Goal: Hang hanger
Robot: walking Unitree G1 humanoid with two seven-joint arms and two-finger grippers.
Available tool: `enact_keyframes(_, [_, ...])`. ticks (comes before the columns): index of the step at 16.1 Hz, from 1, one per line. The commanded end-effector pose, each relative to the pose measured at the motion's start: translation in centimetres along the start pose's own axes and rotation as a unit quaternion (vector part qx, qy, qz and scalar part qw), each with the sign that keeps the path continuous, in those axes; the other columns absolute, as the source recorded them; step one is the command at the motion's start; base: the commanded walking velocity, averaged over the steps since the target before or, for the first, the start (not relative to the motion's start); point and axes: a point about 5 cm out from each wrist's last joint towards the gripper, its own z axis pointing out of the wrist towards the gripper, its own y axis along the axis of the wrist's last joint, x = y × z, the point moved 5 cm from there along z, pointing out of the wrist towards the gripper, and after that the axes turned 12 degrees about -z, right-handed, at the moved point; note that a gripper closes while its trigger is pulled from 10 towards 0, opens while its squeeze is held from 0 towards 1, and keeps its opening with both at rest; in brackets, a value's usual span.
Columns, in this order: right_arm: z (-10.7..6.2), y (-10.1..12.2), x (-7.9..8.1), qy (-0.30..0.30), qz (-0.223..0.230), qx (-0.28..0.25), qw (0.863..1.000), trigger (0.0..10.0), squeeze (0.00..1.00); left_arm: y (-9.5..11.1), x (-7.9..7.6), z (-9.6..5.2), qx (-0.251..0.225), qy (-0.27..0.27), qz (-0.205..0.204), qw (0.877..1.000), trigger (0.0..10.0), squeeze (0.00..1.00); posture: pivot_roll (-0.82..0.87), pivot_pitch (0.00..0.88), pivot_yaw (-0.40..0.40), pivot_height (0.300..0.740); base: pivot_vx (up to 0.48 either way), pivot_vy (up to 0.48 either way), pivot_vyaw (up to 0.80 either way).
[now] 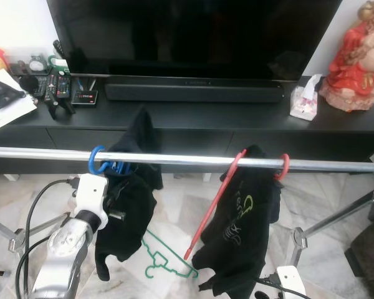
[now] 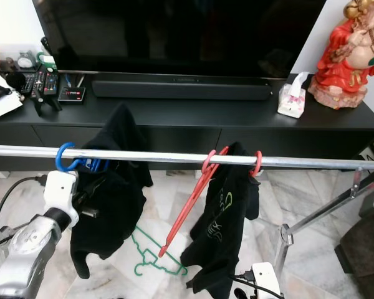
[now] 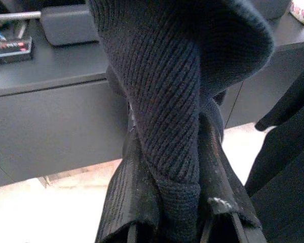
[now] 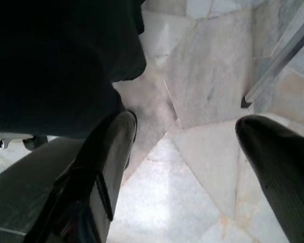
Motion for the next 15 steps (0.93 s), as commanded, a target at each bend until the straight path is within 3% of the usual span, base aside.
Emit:
enact_keyframes(1, [-0.2,-0.6,-0.4,-0.008,0.009,0.006,1.000,10.0,0.00,0.4,-0.3,-0.9,-0.006,-0.004,0.014,1.000,0.0,0.00,0.00,0.076,-0.105,0.740,0.000,0.000,0.00])
enact_keyframes(2, [-0.2,-0.6,-0.4,-0.009,0.010,0.006,1.000,10.0,0.00,-0.5,0.0,-1.9,0.009,0.001,0.022,1.000,4.0,0.00,0.00,0.076,-0.105,0.740,0.000,0.000,0.00])
enact_keyframes(3, [-0.2,-0.6,-0.4,-0.009,0.010,0.006,1.000,10.0,0.00,-1.5,0.1,-2.9,0.026,0.002,0.033,0.999,10.0,0.00,0.00,0.072,-0.105,0.740,0.000,0.000,0.00])
enact_keyframes(8, [-0.2,-0.7,-0.5,-0.010,0.010,0.007,1.000,10.0,0.00,-4.6,1.1,-6.7,0.087,0.026,0.044,0.995,10.0,0.00,0.01,0.065,-0.106,0.740,0.000,0.000,0.00])
enact_keyframes(12, [-0.2,-0.8,-0.4,-0.010,0.009,0.007,1.000,10.0,0.00,-11.0,2.2,-8.2,0.194,0.067,0.041,0.978,10.0,0.00,0.01,0.056,-0.102,0.740,0.000,0.000,0.00])
enact_keyframes(14, [-0.2,-0.8,-0.4,-0.010,0.008,0.007,1.000,10.0,0.00,-14.6,2.8,-8.3,0.251,0.108,0.022,0.962,10.0,0.00,0.01,0.052,-0.103,0.740,0.000,0.000,0.00])
enact_keyframes(15, [-0.2,-0.8,-0.4,-0.010,0.007,0.008,1.000,10.0,0.00,-15.0,2.9,-8.3,0.256,0.115,0.014,0.960,10.0,0.00,0.00,0.053,-0.103,0.740,0.000,0.000,0.00])
